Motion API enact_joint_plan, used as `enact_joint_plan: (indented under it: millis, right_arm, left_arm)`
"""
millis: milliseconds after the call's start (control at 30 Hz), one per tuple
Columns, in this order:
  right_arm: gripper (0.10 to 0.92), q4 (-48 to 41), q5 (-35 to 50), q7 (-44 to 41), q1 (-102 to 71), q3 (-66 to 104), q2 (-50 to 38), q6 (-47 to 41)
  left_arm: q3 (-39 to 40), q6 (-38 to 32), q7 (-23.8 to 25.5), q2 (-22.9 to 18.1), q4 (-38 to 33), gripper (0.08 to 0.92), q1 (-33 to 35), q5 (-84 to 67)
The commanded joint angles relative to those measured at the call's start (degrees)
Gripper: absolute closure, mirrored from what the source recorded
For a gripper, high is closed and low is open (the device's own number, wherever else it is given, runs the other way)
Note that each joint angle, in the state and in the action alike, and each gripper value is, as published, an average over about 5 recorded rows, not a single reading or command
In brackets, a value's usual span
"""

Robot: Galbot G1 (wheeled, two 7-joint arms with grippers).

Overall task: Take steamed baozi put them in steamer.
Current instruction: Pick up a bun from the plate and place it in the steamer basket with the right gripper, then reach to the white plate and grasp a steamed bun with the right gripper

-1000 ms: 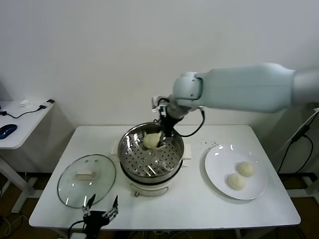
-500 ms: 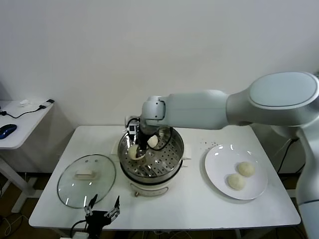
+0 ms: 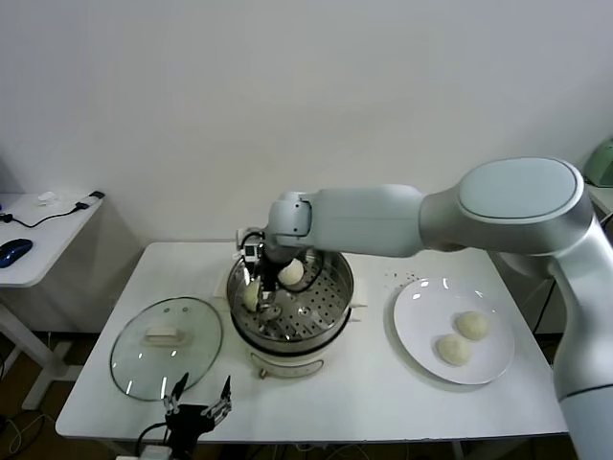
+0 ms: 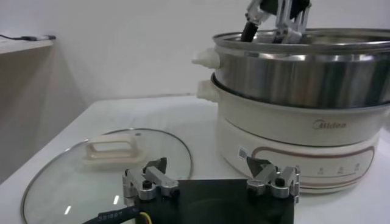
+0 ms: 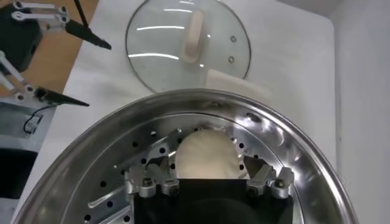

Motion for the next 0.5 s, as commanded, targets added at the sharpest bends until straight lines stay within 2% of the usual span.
enact_joint_plan:
  millis: [33, 133, 300, 500]
  right_arm:
    - [0.203, 6.5, -1.6, -12.4, 13.7, -4.3, -16.9, 8.7]
    - [0.202, 11.1, -4.7, -16.4, 20.5, -10.2, -26.8, 11.2]
    - [0.203, 19.2, -15.8, -17.7, 27.0, -22.1, -41.3, 13.1]
    - [0.202, 21.4, -27.7, -14.7, 19.8, -24.6, -53.5, 11.4]
  left_arm:
    - [-0.1, -0.1, 0.0, 0.2, -0.2, 0.177, 0.1, -0.2]
    - [-0.4, 0.1, 0.0, 0.2, -0.3, 0.177, -0.1, -0.7]
    - [-1.3, 0.5, 0.1, 0.4, -0.7, 0.177, -0.8, -1.4]
    - [-2.2, 1.1, 0.3, 0.3, -0.9, 0.177, -1.4, -1.4]
